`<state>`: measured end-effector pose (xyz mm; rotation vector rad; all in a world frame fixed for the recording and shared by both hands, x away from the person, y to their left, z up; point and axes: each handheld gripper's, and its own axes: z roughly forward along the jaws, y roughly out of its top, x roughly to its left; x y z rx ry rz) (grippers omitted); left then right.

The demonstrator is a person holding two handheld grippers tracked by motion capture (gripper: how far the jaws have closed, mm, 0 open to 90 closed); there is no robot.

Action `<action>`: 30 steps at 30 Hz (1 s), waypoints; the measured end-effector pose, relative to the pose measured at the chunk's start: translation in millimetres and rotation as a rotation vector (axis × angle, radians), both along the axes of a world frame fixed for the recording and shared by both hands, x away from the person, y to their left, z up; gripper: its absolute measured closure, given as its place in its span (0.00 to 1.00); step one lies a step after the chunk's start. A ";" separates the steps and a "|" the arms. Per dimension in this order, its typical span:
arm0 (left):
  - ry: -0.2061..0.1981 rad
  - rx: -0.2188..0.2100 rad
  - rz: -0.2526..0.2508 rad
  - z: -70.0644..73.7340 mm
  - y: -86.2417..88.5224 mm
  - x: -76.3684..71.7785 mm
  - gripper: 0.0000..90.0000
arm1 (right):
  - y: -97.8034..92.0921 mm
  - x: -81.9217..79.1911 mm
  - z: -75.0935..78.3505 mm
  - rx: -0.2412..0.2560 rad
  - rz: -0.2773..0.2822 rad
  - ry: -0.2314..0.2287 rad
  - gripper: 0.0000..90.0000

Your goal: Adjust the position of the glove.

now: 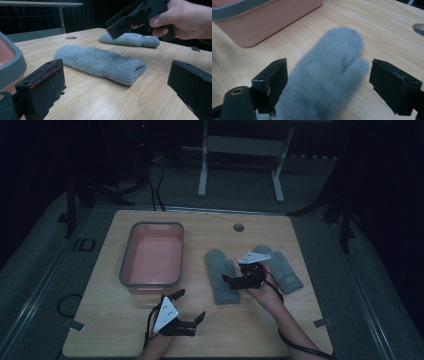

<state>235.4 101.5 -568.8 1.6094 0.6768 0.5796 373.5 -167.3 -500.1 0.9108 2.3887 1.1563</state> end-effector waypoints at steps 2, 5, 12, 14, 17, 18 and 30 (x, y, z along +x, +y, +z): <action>0.001 0.000 -0.003 0.0 0.1 0.0 0.02 | 10.0 7.0 -6.0 -0.026 0.014 -0.011 0.25; 0.003 -0.002 -0.006 0.0 0.2 0.1 0.02 | 14.8 12.0 -10.1 -0.044 0.010 -0.016 0.36; 0.009 -0.008 -0.011 -0.1 0.5 0.4 0.02 | 29.8 28.2 -22.1 -0.078 -0.011 0.044 0.63; 0.009 -0.008 -0.013 0.0 0.5 0.4 0.02 | 33.2 31.0 -24.4 -0.088 -0.012 0.043 0.58; 0.010 -0.008 -0.014 0.0 0.8 0.6 0.02 | 37.4 35.3 -29.7 -0.094 -0.016 0.056 0.57; 0.010 -0.008 -0.014 0.0 0.8 0.7 0.02 | 38.4 35.9 -31.3 -0.092 -0.016 0.062 0.57; 0.010 -0.007 -0.012 0.0 0.5 0.5 0.02 | 46.9 30.9 -49.0 -0.153 -0.047 0.043 0.78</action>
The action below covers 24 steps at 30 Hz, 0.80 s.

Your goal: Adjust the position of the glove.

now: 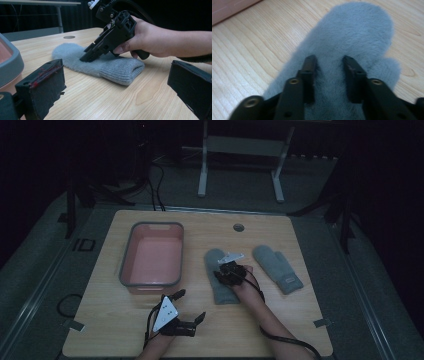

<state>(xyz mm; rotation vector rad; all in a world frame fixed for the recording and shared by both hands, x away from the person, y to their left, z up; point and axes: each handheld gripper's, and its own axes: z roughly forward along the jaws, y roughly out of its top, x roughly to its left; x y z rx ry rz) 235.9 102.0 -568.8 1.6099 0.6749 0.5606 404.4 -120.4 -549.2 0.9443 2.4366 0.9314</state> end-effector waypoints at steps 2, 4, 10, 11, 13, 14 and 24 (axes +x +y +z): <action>0.000 0.000 0.000 0.0 0.0 0.0 0.02 | 0.0 -1.5 -0.2 0.020 -0.024 0.000 0.85; 0.000 0.000 0.000 0.0 0.0 0.1 0.02 | -0.3 -3.4 -0.8 0.040 -0.045 -0.003 0.89; 0.000 -0.001 -0.004 0.0 0.3 0.2 0.02 | -5.5 -8.3 10.4 0.090 -0.089 0.024 0.93; 0.001 0.000 -0.003 0.1 0.3 0.1 0.02 | -6.7 -9.6 13.9 0.089 -0.093 0.025 0.93; 0.002 -0.003 -0.003 0.0 0.2 0.1 0.02 | -9.6 -12.7 21.8 0.092 -0.109 0.015 0.93; 0.002 -0.002 -0.003 0.0 0.2 0.2 0.02 | -11.8 -14.6 27.2 0.090 -0.116 0.008 0.93; 0.002 -0.001 -0.001 0.0 0.2 0.3 0.02 | -30.2 -24.4 44.2 0.113 -0.210 0.032 0.93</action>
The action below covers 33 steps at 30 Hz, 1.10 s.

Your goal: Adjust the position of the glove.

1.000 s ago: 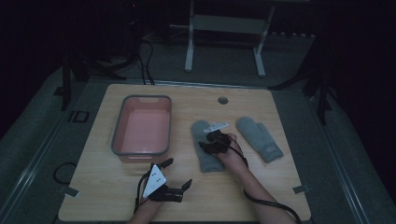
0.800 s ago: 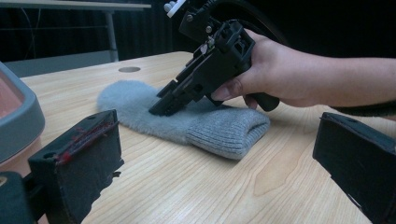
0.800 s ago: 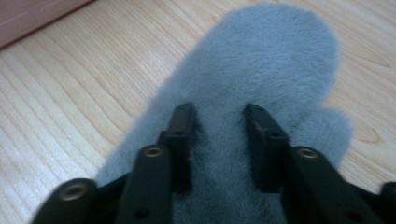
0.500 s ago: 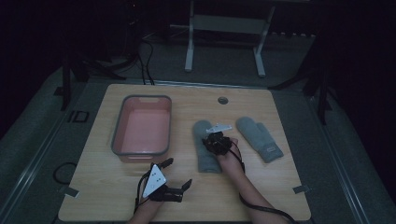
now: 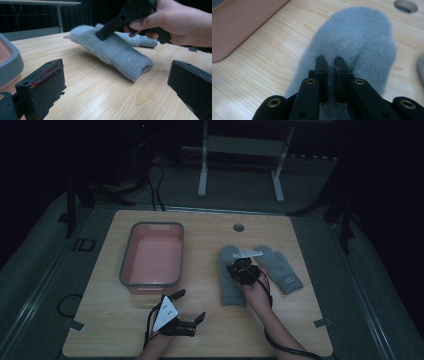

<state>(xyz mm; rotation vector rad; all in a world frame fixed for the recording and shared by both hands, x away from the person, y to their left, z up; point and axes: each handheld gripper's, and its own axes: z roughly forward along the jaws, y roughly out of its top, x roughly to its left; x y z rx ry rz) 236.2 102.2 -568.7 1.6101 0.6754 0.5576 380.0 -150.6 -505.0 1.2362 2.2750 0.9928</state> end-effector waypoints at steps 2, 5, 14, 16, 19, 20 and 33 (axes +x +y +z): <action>0.000 0.001 -0.001 0.1 0.0 0.0 0.02 | -2.3 0.0 -5.3 0.010 -0.014 0.018 0.93; 0.002 0.000 -0.001 0.0 0.0 -0.1 0.02 | -4.1 2.0 -16.6 0.030 -0.039 0.044 0.93; 0.006 -0.003 -0.005 0.0 0.4 0.0 0.02 | -2.9 8.3 -39.6 0.000 -0.005 0.053 0.65; 0.007 -0.005 -0.005 0.0 0.4 0.1 0.02 | -4.7 9.4 -41.2 -0.002 -0.005 0.047 0.61; 0.009 -0.006 -0.006 0.0 0.3 0.0 0.02 | -8.5 11.8 -44.6 0.001 0.002 0.053 0.53; 0.008 -0.004 -0.006 0.0 0.3 0.0 0.02 | -10.5 12.9 -45.6 0.016 0.005 0.058 0.53; 0.008 -0.005 -0.005 0.0 0.4 0.1 0.02 | -25.6 9.5 -18.5 0.008 0.091 0.017 0.48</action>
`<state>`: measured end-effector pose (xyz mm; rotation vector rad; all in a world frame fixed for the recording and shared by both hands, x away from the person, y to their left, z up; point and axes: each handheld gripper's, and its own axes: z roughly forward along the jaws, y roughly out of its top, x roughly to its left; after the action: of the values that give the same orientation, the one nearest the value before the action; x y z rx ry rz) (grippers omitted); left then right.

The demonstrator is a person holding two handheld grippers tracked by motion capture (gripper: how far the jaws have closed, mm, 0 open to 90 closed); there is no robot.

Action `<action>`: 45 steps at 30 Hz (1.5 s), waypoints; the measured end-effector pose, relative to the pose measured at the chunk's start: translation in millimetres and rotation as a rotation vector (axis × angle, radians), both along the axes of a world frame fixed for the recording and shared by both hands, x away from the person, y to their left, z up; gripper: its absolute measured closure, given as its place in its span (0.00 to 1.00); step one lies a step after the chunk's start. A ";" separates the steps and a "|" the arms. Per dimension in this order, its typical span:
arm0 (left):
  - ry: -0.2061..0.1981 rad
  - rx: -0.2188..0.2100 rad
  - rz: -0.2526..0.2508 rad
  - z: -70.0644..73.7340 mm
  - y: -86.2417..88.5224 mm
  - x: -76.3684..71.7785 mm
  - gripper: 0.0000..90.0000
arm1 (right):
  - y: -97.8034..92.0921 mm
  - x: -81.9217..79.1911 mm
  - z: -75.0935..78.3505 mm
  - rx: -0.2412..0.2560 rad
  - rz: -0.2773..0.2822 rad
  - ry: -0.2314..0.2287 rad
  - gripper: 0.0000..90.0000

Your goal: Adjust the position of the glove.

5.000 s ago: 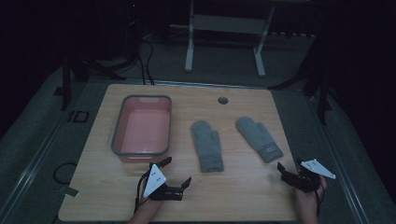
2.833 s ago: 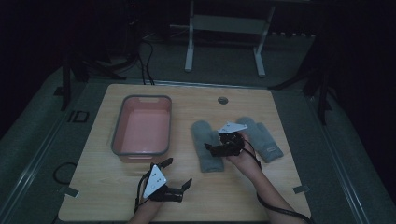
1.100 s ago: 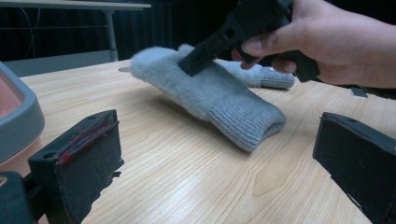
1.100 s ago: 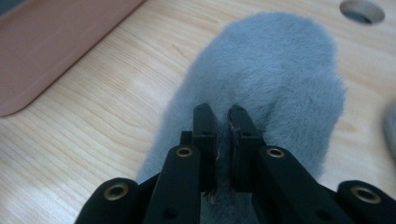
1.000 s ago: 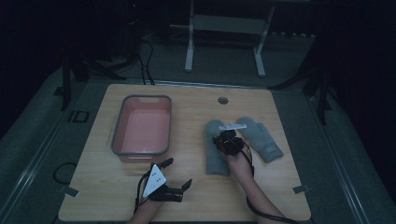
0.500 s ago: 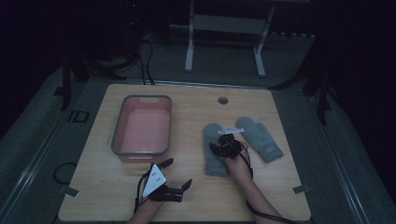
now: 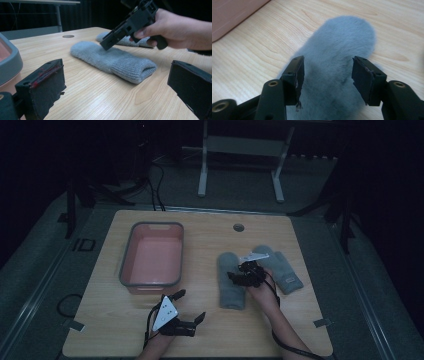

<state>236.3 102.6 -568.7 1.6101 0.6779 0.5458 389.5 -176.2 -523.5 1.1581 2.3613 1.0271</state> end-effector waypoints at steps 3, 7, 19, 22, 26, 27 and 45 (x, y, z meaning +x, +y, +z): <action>0.001 -0.001 0.000 0.0 0.0 0.0 0.02 | -8.9 0.4 8.4 0.005 -0.002 -0.014 0.48; 0.001 -0.002 0.000 0.0 0.0 0.0 0.02 | -24.0 2.3 16.2 0.003 -0.013 -0.032 0.48; 0.003 -0.004 0.002 0.0 0.1 0.0 0.02 | -84.0 11.2 32.2 0.003 -0.094 -0.053 0.48; 0.003 -0.004 0.002 0.0 0.1 0.0 0.02 | -99.8 14.7 34.4 0.007 -0.123 -0.047 0.48; 0.003 -0.005 0.003 0.0 0.1 0.0 0.02 | -119.4 21.2 33.7 -0.008 -0.165 -0.042 0.47; 0.004 -0.005 0.003 0.0 0.1 0.1 0.02 | -123.3 23.4 32.6 -0.018 -0.177 -0.036 0.48; 0.013 -0.013 0.004 0.0 1.3 0.5 0.02 | -147.6 44.3 -8.3 -0.059 -0.199 0.030 0.45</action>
<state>236.8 103.9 -568.7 1.6019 0.6926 0.5334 433.8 -323.8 -531.9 1.3624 2.2277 0.8725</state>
